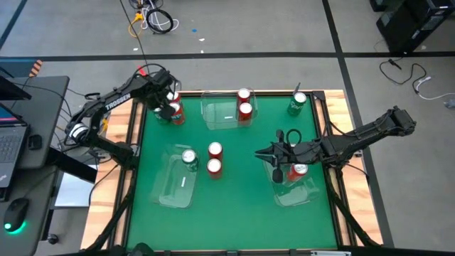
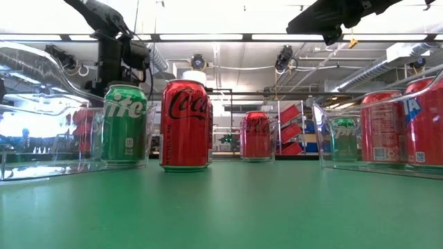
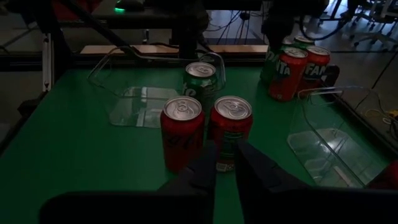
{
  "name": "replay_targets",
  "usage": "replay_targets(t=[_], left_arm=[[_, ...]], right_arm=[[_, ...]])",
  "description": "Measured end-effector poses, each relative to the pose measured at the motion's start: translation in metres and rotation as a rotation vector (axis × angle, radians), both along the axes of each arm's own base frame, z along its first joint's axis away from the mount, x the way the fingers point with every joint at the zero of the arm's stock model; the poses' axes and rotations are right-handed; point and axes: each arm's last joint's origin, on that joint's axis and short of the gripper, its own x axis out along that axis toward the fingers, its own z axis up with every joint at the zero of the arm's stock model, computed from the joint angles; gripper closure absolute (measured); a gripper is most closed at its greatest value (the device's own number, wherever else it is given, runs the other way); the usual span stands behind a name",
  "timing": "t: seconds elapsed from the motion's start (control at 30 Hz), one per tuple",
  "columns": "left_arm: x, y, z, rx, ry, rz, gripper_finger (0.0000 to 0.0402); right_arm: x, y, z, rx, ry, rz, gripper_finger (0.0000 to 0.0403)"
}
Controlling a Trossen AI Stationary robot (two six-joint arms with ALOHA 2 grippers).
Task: Sort soda cans
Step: Put the green soda can into the middle left transparent bin
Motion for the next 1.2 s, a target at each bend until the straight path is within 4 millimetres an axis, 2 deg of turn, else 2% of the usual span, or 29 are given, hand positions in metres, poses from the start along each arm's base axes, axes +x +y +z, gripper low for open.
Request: replay_targets(t=[0.23, 0.4, 0.57, 0.63, 0.9, 1.2], left_arm=[[-0.003, -0.004, -0.017, -0.020, 0.045, -0.041, 0.0035], [-0.004, -0.003, -0.025, -0.002, 0.059, -0.066, 0.0075], [-0.004, -0.004, -0.024, 0.000, 0.061, -0.085, 0.0136], [-0.004, -0.004, -0.024, -0.002, 0.062, -0.086, 0.0148], [-0.008, -0.010, -0.023, -0.066, 0.103, -0.060, 0.0158], [-0.008, -0.009, 0.001, -0.077, 0.128, -0.055, 0.0169]], right_arm=[[0.000, 0.000, 0.000, 0.000, 0.000, 0.000, 0.0354], [0.000, 0.000, 0.000, 0.000, 0.000, 0.000, 0.0354], [0.000, 0.000, 0.000, 0.000, 0.000, 0.000, 0.0355], [0.000, 0.000, 0.000, 0.000, 0.000, 0.000, 0.0353], [0.000, 0.000, 0.000, 0.000, 0.000, 0.000, 0.0354], [0.000, 0.000, 0.000, 0.000, 0.000, 0.000, 0.0355]])
